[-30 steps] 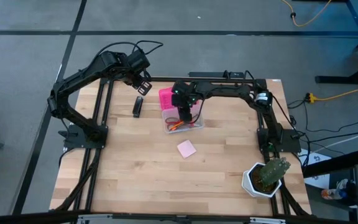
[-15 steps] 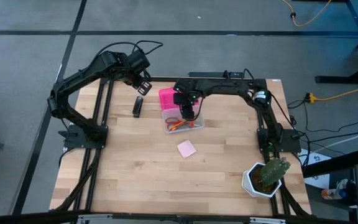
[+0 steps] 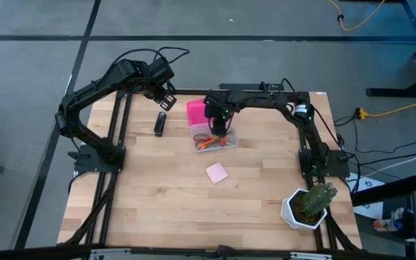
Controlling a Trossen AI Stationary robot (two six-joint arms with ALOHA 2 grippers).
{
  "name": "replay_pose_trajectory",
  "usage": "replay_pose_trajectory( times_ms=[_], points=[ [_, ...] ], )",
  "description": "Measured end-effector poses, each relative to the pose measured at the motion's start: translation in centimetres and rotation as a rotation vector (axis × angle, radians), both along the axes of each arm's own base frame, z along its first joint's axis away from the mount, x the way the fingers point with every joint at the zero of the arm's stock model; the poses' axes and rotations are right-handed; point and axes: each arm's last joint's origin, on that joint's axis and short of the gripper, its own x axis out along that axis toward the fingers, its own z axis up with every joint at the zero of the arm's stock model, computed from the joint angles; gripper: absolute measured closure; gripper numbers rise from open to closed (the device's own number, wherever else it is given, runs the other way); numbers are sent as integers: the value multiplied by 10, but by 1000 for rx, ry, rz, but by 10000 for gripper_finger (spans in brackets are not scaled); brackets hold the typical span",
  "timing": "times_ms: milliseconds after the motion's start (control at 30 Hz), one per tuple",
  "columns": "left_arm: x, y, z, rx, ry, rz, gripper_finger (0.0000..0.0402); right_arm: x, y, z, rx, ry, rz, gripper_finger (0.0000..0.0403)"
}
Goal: Pack school essentials
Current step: Adjust the supply box
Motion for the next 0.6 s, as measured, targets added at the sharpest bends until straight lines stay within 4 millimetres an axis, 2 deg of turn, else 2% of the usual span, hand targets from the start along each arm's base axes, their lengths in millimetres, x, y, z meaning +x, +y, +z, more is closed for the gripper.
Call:
replay_pose_trajectory(
  times_ms=[200,367,600],
  points=[
    [0,0,0,0,0,0,326,-7,-9,-1,50,24,-135,326],
    [0,0,0,0,0,0,326,-10,-14,-1,84,22,-251,330],
    [0,0,0,0,0,0,326,-10,-14,-1,78,24,-197,325]
  ],
)
